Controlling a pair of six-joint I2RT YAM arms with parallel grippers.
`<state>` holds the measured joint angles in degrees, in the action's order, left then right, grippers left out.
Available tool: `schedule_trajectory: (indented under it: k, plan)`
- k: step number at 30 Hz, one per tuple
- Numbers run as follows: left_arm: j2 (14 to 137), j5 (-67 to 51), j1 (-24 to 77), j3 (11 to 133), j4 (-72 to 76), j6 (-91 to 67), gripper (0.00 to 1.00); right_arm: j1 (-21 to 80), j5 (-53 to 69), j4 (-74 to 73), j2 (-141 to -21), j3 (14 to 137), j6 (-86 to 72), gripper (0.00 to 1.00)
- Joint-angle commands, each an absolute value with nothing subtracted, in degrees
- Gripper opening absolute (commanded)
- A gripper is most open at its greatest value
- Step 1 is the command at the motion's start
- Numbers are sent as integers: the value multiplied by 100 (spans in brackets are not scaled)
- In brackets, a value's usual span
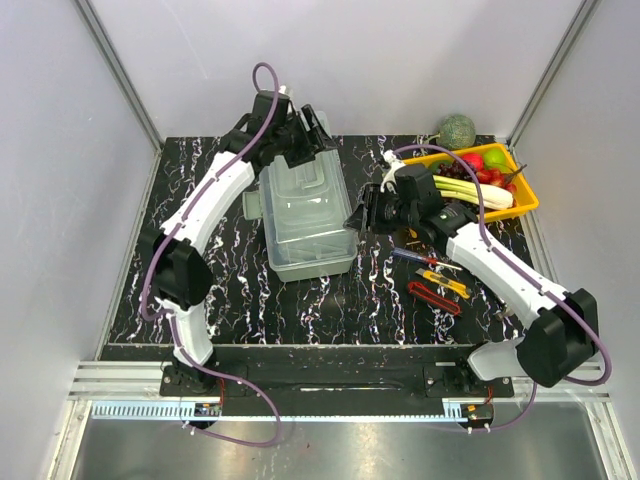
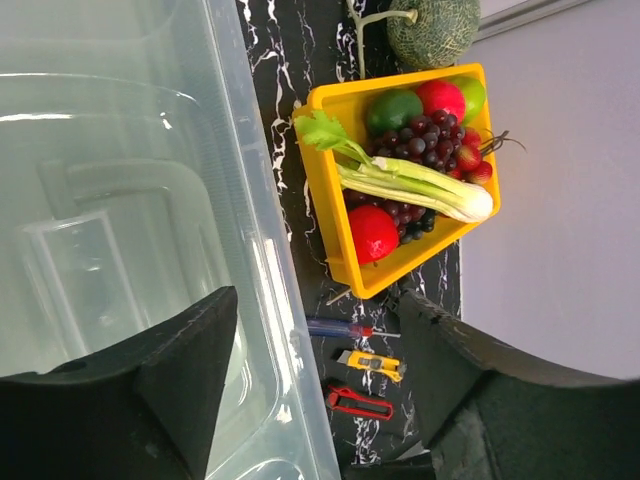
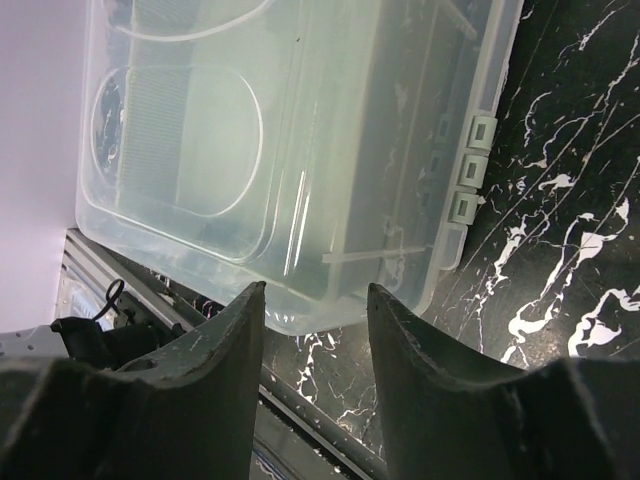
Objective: Pack the tool kit
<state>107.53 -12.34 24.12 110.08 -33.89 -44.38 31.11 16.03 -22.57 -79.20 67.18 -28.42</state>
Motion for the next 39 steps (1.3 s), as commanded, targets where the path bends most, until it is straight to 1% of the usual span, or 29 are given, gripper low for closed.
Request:
schedule_trajectory:
  k: [1,5,7,12,19,23,27,29,34,36,39]
  plan:
    - [11056,-538,2478,11566,-4007,-4342,68,3155,985,-3076,-7849,6408,-2487,50]
    - [11118,-27,2522,11549,-4253,-4464,61,3155,932,-3067,-7813,6346,-2479,50]
    - [11136,148,2531,11488,-4245,-4500,61,3155,932,-3041,-7822,6302,-2479,50]
    - [11399,-360,2531,11540,-4078,-4544,61,3155,940,-3023,-7822,6267,-2443,50]
    - [11584,-413,2523,11724,-4078,-4562,61,3155,976,-2971,-7884,6232,-2400,52]
    - [11698,-1008,2505,11812,-3930,-4518,62,3155,897,-2962,-7901,6231,-2426,52]
    - [11593,-1905,2435,11480,-3307,-4692,62,3155,853,-2962,-7910,6267,-2443,53]
    - [11392,-2266,2382,11033,-2701,-4912,62,3155,853,-2962,-7893,6284,-2452,54]
    - [10820,-3171,2206,9785,-619,-5606,61,3155,809,-2997,-7892,6381,-2461,54]
    - [10706,-3427,2180,9537,208,-5713,61,3147,765,-3041,-7910,6433,-2452,54]
    - [10617,-3629,2180,9422,658,-5704,61,3155,738,-3067,-7937,6547,-2461,54]
